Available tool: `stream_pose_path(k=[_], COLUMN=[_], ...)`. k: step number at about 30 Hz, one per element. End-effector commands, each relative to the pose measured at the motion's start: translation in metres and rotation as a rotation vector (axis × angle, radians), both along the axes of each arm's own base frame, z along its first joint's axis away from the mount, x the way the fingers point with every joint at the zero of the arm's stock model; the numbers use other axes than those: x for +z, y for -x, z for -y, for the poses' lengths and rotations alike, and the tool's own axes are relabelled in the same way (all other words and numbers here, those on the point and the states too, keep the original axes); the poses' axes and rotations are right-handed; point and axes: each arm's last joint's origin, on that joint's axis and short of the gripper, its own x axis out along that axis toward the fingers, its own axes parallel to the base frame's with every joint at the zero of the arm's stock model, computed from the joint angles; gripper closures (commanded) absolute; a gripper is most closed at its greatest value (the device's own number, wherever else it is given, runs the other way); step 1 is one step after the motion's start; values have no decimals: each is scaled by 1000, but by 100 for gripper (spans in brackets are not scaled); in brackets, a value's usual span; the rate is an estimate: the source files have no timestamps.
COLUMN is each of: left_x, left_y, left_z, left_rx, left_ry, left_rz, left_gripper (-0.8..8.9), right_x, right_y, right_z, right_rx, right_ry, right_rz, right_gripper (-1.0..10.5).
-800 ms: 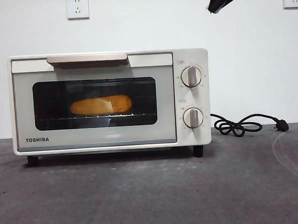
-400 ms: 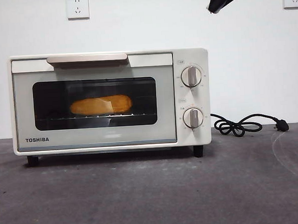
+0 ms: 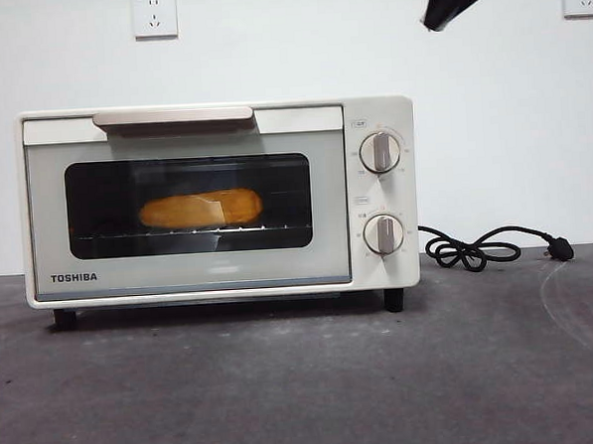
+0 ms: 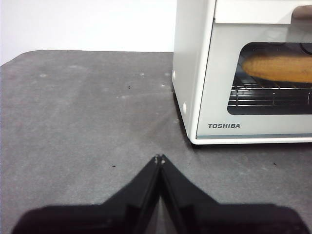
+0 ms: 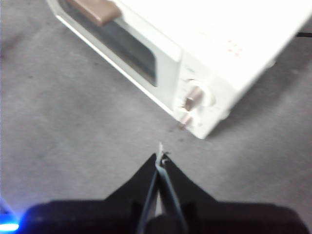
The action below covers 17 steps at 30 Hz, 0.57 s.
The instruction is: Take the corn from the table,put the corn in the oven
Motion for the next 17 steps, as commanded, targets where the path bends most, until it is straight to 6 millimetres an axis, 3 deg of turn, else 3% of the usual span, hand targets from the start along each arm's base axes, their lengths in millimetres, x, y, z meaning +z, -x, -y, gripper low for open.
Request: stream_pose_path(k=[1,5,9,13,17], left_x=[-2,-2,-2,-2,-2], left_y=[0,0,0,0,0], left_z=[0,0,0,0,0], left_rx=[-8,-8,-8,-8,-8], left_ry=[-11,-11,-11,-11,-11], left_rz=[2,2,2,2,2], left_gripper=[816,816,816,816,816], right_x=[3,6,1,-23,-63], right_y=[-4,-12,-19,-12,10], right_z=[8,29,63,95,119], right_rx=[-34,-158,-387,-586,-696], right_ry=[28,-19,-127,-215,-238], right_rz=[47,83,108,126,185], right_gripper=[947,946,946,946,946])
